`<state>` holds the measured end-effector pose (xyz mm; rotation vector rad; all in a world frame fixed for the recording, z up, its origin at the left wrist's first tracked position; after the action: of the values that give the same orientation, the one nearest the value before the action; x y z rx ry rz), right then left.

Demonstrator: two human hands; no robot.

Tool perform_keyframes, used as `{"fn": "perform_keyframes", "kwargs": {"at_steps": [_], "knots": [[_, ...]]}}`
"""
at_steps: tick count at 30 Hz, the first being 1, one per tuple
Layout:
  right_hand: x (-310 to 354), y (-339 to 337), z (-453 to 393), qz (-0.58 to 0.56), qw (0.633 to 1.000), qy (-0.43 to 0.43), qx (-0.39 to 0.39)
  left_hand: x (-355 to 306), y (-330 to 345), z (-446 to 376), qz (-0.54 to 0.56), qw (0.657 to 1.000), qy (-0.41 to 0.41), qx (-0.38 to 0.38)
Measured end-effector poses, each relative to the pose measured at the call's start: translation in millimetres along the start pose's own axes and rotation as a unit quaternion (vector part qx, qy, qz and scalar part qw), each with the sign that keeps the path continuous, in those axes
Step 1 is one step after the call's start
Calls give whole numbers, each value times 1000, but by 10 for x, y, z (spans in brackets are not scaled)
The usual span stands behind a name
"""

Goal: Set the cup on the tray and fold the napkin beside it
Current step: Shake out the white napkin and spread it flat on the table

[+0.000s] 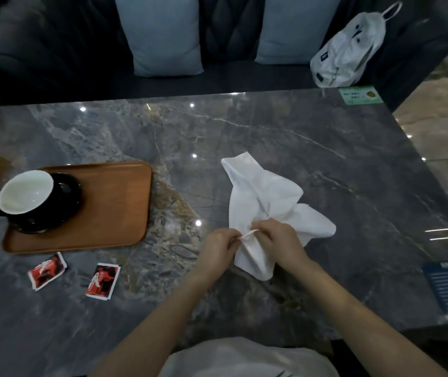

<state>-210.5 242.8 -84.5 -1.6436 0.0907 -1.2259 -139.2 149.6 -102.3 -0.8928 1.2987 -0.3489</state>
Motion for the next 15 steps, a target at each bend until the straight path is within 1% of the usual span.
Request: {"fn": "perform_keyframes", "kwargs": {"at_steps": [2,5,8,10,12,15], "knots": [[57,-72,-114,-59,998,22,-15,-1,-218,-52,19,999,-17,-23],[246,-117,-289,-156,987,31,-7,-53,-637,-118,40,997,-21,-67],[538,-174,-425,-257,966,21,14,-108,-1071,-164,45,993,-28,-109],[726,-216,-487,-323,946,18,31,-179,-1328,-184,59,989,-20,-133],[876,-277,-528,-360,932,19,37,-252,-1549,-203,64,986,-14,-153],[1068,-425,-525,-395,918,7,23,-317,-1789,-237,52,984,-25,-169]]}}
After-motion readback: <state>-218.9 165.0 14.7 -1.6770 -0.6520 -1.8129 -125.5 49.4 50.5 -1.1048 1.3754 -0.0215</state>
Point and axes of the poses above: each hand's wrist, its own z-axis away from the middle knuckle, its own y-axis out of the palm, x = y × z, the point moved 10 cm from there along -z, towards the middle knuckle, and after that the axes turned 4 degrees about -x, right-handed, at the moved point
